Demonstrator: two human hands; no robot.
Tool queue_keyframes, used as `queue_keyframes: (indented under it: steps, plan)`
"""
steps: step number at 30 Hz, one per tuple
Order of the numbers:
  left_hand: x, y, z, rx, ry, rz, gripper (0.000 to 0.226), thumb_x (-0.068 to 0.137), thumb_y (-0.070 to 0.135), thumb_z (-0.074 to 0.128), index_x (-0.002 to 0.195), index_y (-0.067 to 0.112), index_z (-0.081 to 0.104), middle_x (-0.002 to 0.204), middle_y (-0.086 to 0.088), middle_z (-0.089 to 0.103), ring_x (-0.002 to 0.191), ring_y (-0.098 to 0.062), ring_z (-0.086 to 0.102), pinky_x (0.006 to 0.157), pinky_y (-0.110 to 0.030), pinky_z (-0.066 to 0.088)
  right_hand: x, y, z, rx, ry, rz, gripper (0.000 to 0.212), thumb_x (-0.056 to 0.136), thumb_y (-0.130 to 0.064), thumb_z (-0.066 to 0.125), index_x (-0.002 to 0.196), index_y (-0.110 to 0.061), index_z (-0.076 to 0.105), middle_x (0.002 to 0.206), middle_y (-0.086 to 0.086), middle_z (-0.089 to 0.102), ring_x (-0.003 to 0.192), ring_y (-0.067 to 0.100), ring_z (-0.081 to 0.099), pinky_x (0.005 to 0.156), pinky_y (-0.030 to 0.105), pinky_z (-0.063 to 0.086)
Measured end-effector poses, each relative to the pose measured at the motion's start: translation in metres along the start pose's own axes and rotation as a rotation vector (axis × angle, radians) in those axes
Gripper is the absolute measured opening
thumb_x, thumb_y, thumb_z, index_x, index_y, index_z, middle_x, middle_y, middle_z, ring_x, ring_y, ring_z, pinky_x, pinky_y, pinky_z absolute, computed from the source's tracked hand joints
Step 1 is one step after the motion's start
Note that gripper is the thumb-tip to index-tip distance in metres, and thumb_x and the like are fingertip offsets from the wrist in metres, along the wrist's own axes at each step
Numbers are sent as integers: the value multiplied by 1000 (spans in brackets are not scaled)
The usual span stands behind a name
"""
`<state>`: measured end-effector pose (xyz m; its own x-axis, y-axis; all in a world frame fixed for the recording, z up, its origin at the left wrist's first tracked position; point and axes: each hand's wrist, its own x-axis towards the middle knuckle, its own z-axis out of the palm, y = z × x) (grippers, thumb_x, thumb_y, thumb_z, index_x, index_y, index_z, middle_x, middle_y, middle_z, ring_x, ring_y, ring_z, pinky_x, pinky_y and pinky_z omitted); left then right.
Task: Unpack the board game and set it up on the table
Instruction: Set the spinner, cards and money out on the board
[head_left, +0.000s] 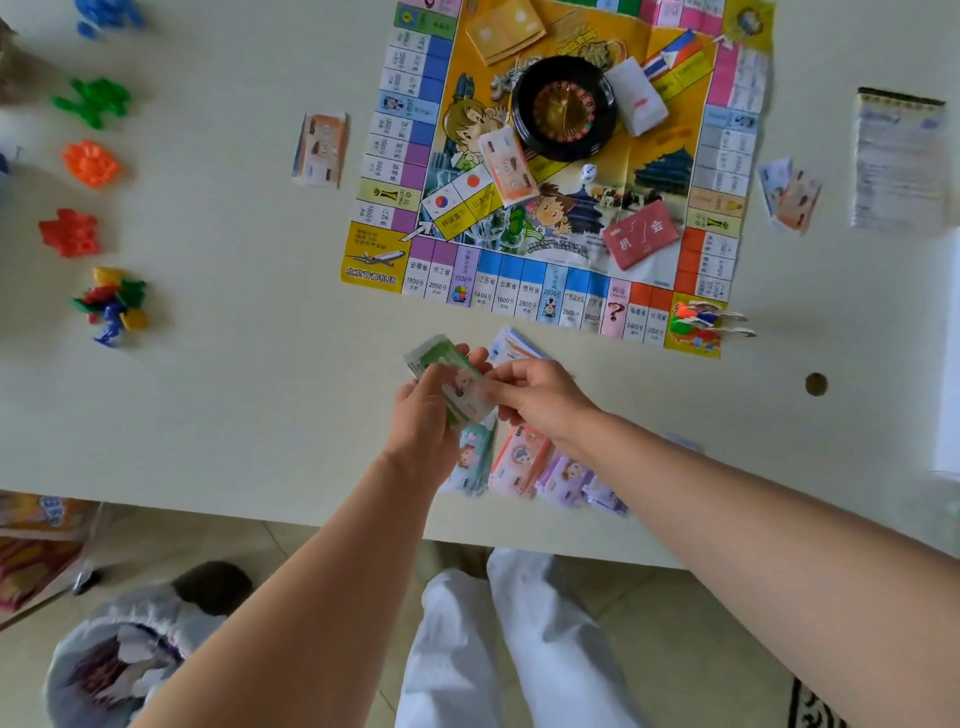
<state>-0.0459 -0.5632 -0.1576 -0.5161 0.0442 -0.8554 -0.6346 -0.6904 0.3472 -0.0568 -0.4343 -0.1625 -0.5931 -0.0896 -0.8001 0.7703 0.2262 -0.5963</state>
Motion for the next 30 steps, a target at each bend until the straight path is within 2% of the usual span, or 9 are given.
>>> queue_keyframes:
  steps: [6, 9, 12, 14, 17, 23, 25, 27, 30]
  plan:
    - [5, -14, 23, 129, 94, -55, 15, 95, -1, 45, 93, 0, 60, 89, -18, 68, 74, -25, 69, 69, -34, 58, 4, 8, -33, -66, 46, -11, 15, 87, -15, 69, 97, -3, 68, 79, 8, 69, 53, 8, 58, 50, 18, 45]
    - [10, -19, 33, 159, 137, -56, 16, 93, -2, 42, 89, -1, 57, 86, -21, 64, 74, -27, 64, 71, -37, 54, 9, 12, -45, -162, 134, -71, 9, 86, -18, 70, 90, -10, 69, 76, -3, 65, 64, 6, 56, 60, 17, 43]
    - [17, -23, 35, 213, 216, -42, 16, 93, -4, 41, 93, 0, 56, 87, -19, 64, 74, -28, 63, 72, -39, 54, 17, 17, -59, -238, 265, -116, 9, 84, -16, 72, 86, -9, 68, 70, -10, 60, 62, 4, 55, 58, 11, 43]
    - [23, -23, 32, 231, 263, -13, 18, 93, -6, 41, 93, 1, 58, 84, -17, 64, 72, -26, 62, 76, -40, 53, 22, 21, -65, -372, 325, -146, 9, 81, -17, 74, 82, -13, 66, 70, -11, 59, 65, 6, 56, 63, 16, 46]
    - [28, -20, 27, 262, 306, 10, 22, 94, -7, 42, 93, 3, 61, 86, -14, 64, 74, -24, 63, 82, -41, 53, 29, 27, -68, -537, 373, -160, 13, 79, -19, 76, 84, -16, 63, 78, -5, 64, 76, 15, 61, 72, 30, 51]
    - [30, -9, 26, 338, 260, 19, 23, 92, -7, 48, 110, 1, 59, 88, -14, 66, 79, -25, 65, 80, -42, 55, 28, 22, -68, -849, 418, -226, 30, 83, -29, 71, 102, -14, 53, 105, -1, 52, 84, 17, 55, 67, 26, 39]
    - [33, -5, 28, 390, 278, 3, 20, 90, -3, 55, 108, 3, 60, 93, -15, 67, 86, -27, 66, 81, -43, 55, 29, 13, -66, -766, 350, -261, 29, 85, -33, 68, 102, -15, 54, 99, -2, 52, 81, 16, 54, 66, 28, 42]
    - [34, 2, 31, 414, 275, 1, 10, 88, 0, 61, 97, 6, 61, 89, -15, 67, 80, -26, 65, 76, -41, 55, 32, -5, -59, -504, 142, -211, 28, 87, -35, 67, 104, -14, 58, 94, 0, 57, 81, 17, 58, 70, 31, 47]
    - [38, 19, 37, 410, 251, 26, 12, 84, 1, 67, 94, 4, 61, 83, -14, 66, 71, -24, 64, 66, -35, 55, 39, -31, -42, -307, -90, -112, 25, 87, -32, 68, 102, -14, 62, 92, 2, 62, 73, 10, 57, 62, 21, 47]
